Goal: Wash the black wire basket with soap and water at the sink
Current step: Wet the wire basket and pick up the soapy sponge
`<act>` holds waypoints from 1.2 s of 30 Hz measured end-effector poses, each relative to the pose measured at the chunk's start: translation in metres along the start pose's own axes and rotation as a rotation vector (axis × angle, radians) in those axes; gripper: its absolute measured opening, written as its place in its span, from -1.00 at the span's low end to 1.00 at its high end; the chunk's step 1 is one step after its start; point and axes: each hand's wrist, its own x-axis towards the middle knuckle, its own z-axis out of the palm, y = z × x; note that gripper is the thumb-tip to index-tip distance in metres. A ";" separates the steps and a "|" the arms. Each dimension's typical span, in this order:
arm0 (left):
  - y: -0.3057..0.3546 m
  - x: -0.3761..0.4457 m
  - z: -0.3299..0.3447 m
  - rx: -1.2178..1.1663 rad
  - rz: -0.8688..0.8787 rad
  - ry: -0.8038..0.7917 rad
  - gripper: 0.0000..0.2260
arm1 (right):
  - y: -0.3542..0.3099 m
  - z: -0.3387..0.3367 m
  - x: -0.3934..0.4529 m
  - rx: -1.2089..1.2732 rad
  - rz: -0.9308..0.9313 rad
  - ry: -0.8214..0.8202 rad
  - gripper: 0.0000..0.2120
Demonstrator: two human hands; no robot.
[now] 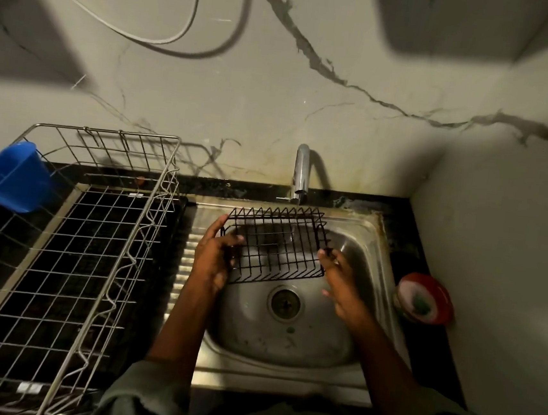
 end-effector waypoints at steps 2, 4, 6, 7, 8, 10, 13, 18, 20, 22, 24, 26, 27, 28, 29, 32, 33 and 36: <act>-0.008 -0.006 -0.008 -0.066 -0.038 0.023 -0.39 | -0.012 0.005 -0.001 -0.004 -0.106 0.061 -0.56; -0.018 -0.012 -0.013 -0.142 -0.076 0.046 -0.44 | -0.028 0.007 -0.001 -0.100 -0.274 0.104 -0.74; -0.032 -0.014 -0.017 -0.188 -0.095 0.022 -0.40 | -0.043 0.008 -0.003 -0.201 -0.421 0.085 -0.87; -0.042 -0.011 -0.020 -0.181 -0.102 0.018 -0.40 | -0.049 0.009 -0.005 -0.246 -0.475 0.062 -0.90; -0.051 -0.007 -0.021 -0.169 -0.112 0.027 -0.47 | -0.055 0.009 -0.009 -0.286 -0.512 0.041 -0.91; -0.061 -0.011 -0.018 -0.126 -0.189 0.084 -0.75 | -0.065 0.012 -0.020 -0.349 -0.572 0.019 -0.87; -0.067 -0.017 -0.002 -0.092 -0.354 0.070 -0.79 | -0.077 0.020 -0.024 -0.442 -0.653 -0.004 -0.78; -0.062 -0.006 0.016 0.253 -0.236 0.094 -0.64 | -0.099 0.031 -0.010 -0.684 -0.658 -0.078 -0.59; -0.054 0.005 0.025 0.316 -0.112 0.065 -0.59 | -0.104 0.033 -0.003 -0.773 -0.586 -0.044 -0.50; -0.042 0.009 0.036 0.373 -0.031 -0.051 -0.61 | -0.102 0.034 0.007 -0.799 -0.512 0.042 -0.47; -0.039 0.008 0.046 0.461 0.036 -0.211 -0.65 | -0.102 0.034 0.011 -0.728 -0.428 0.142 -0.50; -0.048 0.011 0.054 0.550 0.063 -0.343 -0.56 | -0.109 0.034 0.002 -0.598 -0.343 0.194 -0.56; -0.055 0.012 0.056 0.598 0.064 -0.395 -0.43 | -0.113 0.033 -0.001 -0.517 -0.313 0.195 -0.59; -0.060 0.010 0.058 0.626 0.082 -0.428 -0.32 | -0.114 0.031 -0.001 -0.434 -0.291 0.182 -0.62; -0.065 0.008 0.059 0.639 0.101 -0.436 -0.26 | -0.117 0.030 -0.003 -0.352 -0.263 0.160 -0.65; -0.075 0.008 0.056 0.613 0.247 -0.343 -0.40 | -0.124 0.030 -0.012 -0.128 -0.108 0.061 -0.75; -0.076 0.010 0.056 0.630 0.321 -0.308 -0.48 | -0.126 0.032 -0.014 -0.056 -0.049 0.019 -0.74; -0.095 0.040 0.045 0.647 0.411 -0.149 -0.46 | -0.133 0.041 -0.018 0.128 0.062 -0.079 -0.60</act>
